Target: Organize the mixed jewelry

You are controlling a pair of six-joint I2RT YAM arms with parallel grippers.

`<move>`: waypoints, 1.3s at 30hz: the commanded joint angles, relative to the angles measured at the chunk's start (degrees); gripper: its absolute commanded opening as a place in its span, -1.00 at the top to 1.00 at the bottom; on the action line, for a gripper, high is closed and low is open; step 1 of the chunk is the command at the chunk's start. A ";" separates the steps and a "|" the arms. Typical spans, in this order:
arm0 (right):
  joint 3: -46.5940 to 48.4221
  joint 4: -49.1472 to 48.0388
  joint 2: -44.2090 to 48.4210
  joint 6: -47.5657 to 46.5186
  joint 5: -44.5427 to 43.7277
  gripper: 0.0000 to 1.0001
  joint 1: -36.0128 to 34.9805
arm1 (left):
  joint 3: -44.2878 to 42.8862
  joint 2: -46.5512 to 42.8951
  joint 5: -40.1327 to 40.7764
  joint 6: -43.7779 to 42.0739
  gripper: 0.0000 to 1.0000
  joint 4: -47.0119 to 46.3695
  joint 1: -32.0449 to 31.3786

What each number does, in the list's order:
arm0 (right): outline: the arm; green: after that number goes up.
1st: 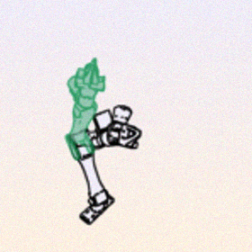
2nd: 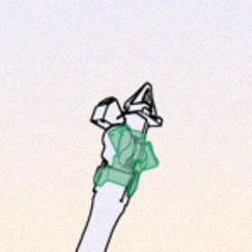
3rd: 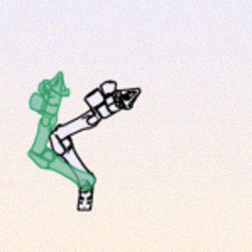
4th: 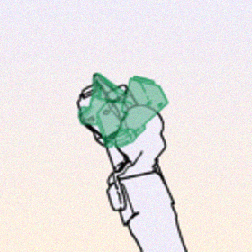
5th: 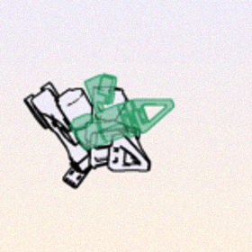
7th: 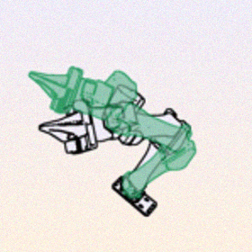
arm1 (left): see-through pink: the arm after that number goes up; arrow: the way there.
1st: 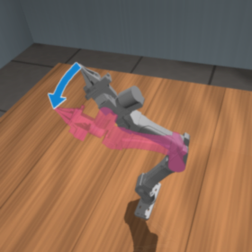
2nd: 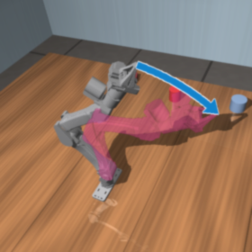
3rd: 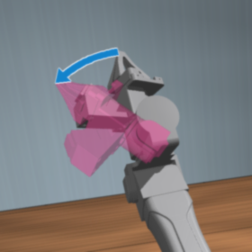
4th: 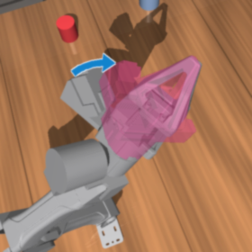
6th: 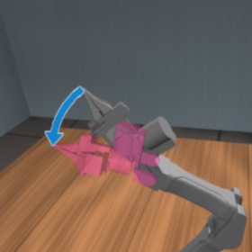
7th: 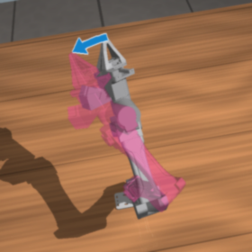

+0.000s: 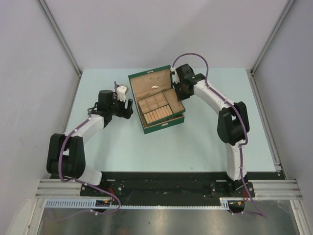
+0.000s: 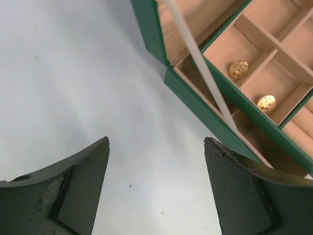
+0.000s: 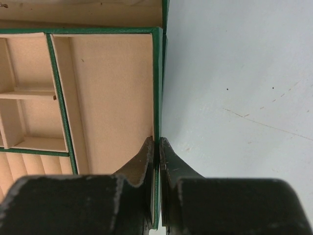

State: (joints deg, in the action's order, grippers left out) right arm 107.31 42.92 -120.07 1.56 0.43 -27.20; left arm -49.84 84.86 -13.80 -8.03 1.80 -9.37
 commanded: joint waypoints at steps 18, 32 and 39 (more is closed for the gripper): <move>7.21 -1.34 -3.77 0.55 -0.25 1.00 -1.19 | 4.14 -4.97 -2.46 -2.25 -0.67 -1.54 3.92; 4.84 -1.96 -3.50 0.37 -2.18 1.00 -1.98 | 5.72 -5.58 -2.90 -2.43 -0.67 -3.82 4.44; 4.23 -2.05 -2.98 0.63 -2.71 1.00 -1.89 | 5.99 -5.76 -3.07 -2.43 -0.67 -3.83 4.53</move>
State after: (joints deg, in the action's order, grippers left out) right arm 111.39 42.78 -124.18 1.50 -1.67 -28.93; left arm -44.56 81.62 -15.33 -9.13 0.08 -5.34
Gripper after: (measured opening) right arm 0.062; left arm 0.834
